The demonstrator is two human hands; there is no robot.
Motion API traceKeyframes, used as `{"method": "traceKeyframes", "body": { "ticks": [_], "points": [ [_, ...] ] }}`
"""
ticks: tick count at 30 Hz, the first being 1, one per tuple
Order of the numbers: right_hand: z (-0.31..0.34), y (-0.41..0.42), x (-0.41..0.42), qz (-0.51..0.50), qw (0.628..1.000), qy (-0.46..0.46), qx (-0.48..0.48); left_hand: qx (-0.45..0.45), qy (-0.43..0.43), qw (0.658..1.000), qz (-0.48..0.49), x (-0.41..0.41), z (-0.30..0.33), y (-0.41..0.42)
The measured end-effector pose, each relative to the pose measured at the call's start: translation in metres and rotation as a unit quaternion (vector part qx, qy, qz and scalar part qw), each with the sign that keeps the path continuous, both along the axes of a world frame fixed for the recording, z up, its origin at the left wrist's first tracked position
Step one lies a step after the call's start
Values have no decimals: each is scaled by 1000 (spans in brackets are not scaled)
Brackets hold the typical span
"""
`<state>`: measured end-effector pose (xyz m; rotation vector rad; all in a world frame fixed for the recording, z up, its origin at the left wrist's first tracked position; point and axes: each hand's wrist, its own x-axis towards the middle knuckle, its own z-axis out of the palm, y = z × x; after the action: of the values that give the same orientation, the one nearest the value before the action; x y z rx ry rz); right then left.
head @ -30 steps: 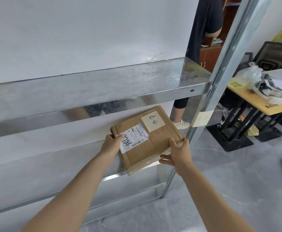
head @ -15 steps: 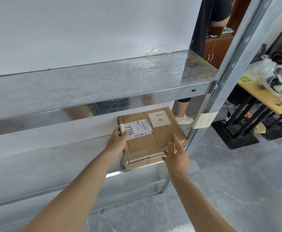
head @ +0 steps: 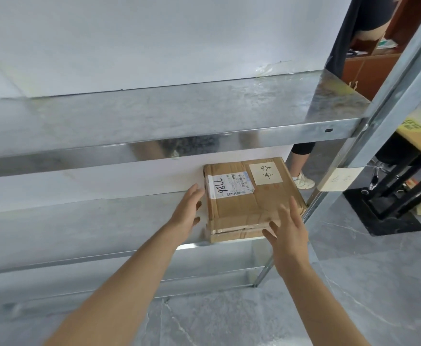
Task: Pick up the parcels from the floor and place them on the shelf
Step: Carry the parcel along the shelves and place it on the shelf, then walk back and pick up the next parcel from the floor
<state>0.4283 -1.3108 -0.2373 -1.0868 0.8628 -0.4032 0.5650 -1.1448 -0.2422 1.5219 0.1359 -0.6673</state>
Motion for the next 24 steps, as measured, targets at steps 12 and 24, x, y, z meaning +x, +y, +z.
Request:
{"method": "traceKeyframes", "body": {
  "ticks": [12,24],
  "points": [
    [28,125,2,68,984,-125,110,-282,80,942,166,-41,21,177],
    [54,449,3,427,894,-100,93,-305,-3,862,406,-171,19,523]
  ]
}}
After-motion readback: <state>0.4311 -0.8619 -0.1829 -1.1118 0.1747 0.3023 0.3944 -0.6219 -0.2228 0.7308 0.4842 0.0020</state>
